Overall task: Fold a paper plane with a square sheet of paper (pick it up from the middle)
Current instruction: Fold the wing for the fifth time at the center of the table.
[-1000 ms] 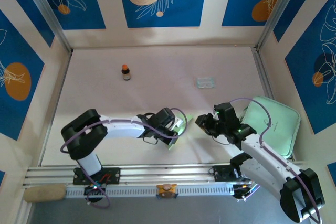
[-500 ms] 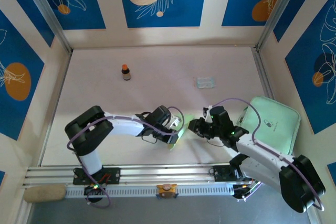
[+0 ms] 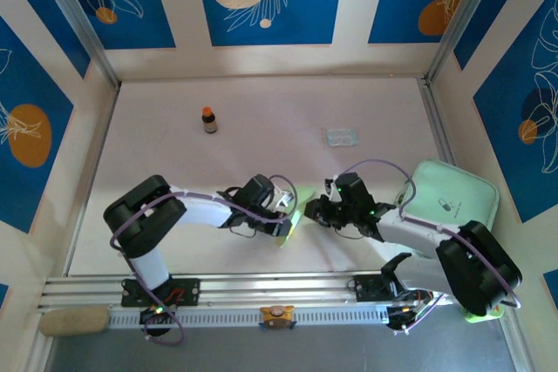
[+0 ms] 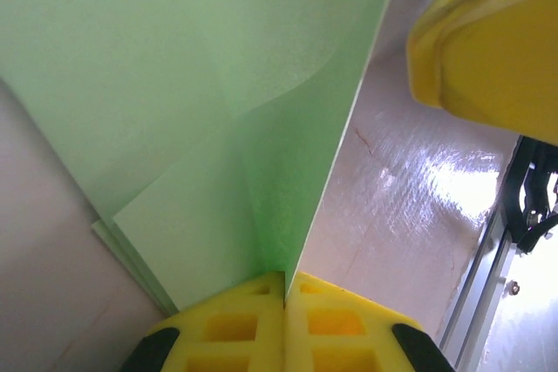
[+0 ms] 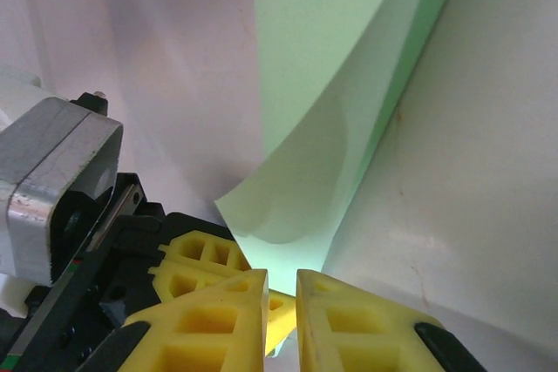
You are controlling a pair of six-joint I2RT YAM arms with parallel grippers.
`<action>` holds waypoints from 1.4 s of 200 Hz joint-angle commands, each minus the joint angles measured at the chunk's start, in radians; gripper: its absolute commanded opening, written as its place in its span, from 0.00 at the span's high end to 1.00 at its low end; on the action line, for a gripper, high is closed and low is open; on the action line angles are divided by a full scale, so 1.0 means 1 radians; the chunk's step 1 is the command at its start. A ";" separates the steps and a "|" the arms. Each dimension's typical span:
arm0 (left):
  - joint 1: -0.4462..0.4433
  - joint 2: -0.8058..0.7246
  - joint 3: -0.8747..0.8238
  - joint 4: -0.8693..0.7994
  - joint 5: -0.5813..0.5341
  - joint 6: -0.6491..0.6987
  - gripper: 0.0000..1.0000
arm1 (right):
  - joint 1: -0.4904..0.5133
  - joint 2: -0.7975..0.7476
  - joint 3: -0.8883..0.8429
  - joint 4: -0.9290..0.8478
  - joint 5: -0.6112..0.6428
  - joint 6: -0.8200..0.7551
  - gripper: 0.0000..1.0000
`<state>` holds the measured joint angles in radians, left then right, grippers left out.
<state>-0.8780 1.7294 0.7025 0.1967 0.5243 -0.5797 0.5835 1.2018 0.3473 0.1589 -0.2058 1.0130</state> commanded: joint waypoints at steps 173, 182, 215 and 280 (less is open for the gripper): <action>0.120 0.058 -0.192 0.465 0.212 -0.225 1.00 | -0.012 0.238 0.145 0.152 -0.191 -0.092 0.85; 0.121 0.066 -0.195 0.483 0.217 -0.235 1.00 | -0.013 0.244 0.149 0.153 -0.204 -0.093 0.86; 0.126 0.071 -0.205 0.507 0.217 -0.249 1.00 | -0.017 0.279 0.156 0.159 -0.230 -0.099 0.86; 0.128 -0.053 -0.233 0.347 0.062 -0.201 1.00 | -0.033 0.286 0.154 0.169 -0.228 -0.087 0.87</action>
<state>-0.7567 1.7237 0.4923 0.6018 0.6544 -0.8062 0.5583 1.4849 0.4847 0.3214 -0.4088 0.9382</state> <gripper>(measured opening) 0.064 0.139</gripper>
